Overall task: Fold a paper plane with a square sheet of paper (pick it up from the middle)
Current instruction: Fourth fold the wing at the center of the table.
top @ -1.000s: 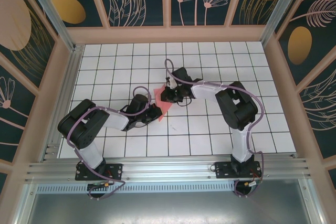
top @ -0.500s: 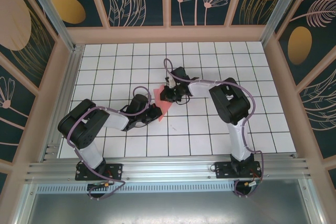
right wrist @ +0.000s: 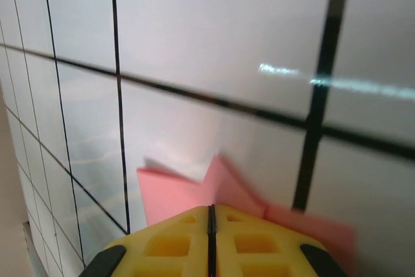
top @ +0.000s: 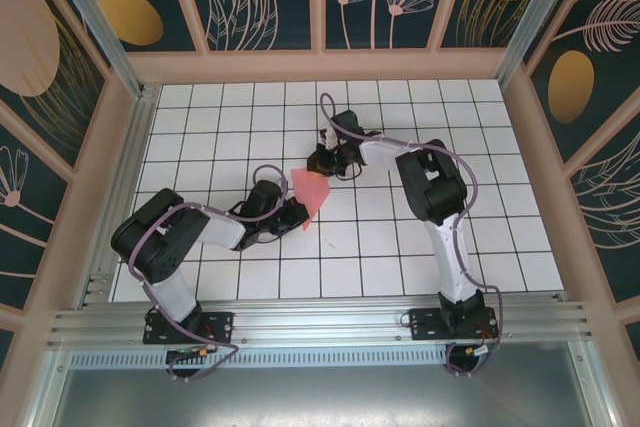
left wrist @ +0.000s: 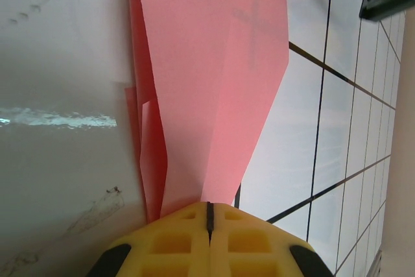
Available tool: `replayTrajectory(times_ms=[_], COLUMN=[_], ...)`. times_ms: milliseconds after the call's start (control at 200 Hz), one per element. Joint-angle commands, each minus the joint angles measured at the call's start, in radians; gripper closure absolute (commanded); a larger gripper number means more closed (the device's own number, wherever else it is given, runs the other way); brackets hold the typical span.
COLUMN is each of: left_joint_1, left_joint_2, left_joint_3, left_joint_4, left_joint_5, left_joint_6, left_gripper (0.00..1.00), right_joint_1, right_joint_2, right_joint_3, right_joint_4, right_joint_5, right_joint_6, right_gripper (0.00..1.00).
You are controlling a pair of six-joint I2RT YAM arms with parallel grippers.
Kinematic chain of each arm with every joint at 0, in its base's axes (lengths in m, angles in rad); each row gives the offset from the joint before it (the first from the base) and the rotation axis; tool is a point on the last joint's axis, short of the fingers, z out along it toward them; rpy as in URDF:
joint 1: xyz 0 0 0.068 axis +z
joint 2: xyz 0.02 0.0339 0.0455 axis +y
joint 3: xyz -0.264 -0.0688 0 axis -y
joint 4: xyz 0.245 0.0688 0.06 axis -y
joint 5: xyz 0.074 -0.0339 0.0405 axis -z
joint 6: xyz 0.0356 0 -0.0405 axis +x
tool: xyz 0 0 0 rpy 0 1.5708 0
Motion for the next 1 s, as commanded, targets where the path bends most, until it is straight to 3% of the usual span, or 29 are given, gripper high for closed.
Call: replayTrajectory(times_ms=[0,200,310,621,791,996], left_joint_1=[-0.001,-0.001,-0.002,-0.001,-0.001,-0.001], left_joint_2=[0.044,0.040,0.036,0.029,0.034,0.035], left_joint_3=[-0.048,-0.053,-0.048,-0.041,-0.033,-0.027], left_joint_4=[-0.141,-0.144,-0.147,-0.139,-0.138,-0.143], left_joint_5=[-0.004,-0.004,-0.005,-0.010,-0.009,-0.007], left_joint_6=[0.002,0.002,0.005,0.008,0.012,0.017], left_gripper=[1.00,1.00,1.00,1.00,1.00,1.00], right_joint_1=[-0.072,-0.092,-0.094,-0.006,0.066,0.077], right_joint_2=[0.077,0.131,0.073,-0.239,-0.255,-0.169], right_joint_3=[0.080,0.238,0.269,-0.151,-0.242,-0.198], right_joint_4=[0.025,-0.044,-0.076,-0.017,0.009,0.028], right_joint_5=[0.125,0.154,0.138,0.073,0.059,0.006], right_joint_6=[-0.010,-0.032,-0.053,-0.083,-0.060,-0.051], right_gripper=[0.90,0.90,0.90,0.89,0.90,0.90])
